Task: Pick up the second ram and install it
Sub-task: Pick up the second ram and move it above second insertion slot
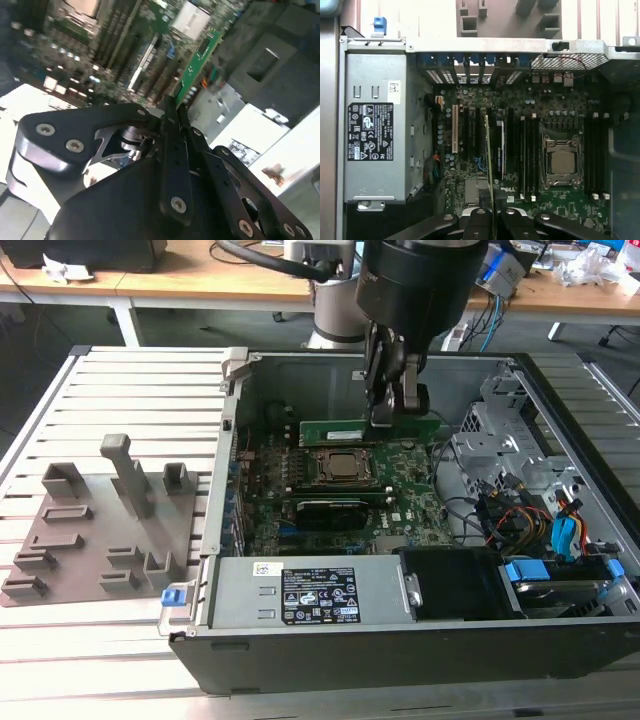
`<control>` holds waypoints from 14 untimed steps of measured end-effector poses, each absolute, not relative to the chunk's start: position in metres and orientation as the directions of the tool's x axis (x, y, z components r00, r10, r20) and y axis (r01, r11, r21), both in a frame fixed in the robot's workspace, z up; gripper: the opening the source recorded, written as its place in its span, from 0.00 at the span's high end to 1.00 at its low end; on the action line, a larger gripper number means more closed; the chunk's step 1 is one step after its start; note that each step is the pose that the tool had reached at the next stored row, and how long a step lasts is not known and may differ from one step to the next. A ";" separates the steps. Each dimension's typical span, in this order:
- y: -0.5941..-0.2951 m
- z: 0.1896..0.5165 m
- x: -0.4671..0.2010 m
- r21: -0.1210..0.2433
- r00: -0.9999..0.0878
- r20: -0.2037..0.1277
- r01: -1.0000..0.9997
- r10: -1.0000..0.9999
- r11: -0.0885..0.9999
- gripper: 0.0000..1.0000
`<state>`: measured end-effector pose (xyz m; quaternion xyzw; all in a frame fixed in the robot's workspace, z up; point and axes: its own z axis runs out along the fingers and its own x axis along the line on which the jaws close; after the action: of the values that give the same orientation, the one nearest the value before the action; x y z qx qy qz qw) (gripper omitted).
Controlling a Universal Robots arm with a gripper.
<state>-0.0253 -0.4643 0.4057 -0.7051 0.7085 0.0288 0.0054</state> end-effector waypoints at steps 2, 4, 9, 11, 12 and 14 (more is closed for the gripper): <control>-0.464 0.405 -0.025 0.033 -0.006 -0.104 -0.999 -0.995 0.002 0.86; -0.463 0.402 -0.024 0.034 -0.006 -0.104 -0.999 -0.995 0.002 0.86; -0.457 0.389 -0.012 0.037 -0.006 -0.104 -0.999 -0.995 0.002 0.86; -0.456 0.386 -0.008 0.038 -0.006 -0.104 -0.999 -0.995 0.002 0.86; -0.456 0.383 -0.005 0.039 -0.006 -0.104 -0.999 -0.995 0.002 0.86; -0.456 0.381 -0.002 0.039 -0.006 -0.104 -0.999 -0.995 0.002 0.86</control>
<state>-0.0022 -0.4560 0.3809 -0.7045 0.7075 0.0508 0.0230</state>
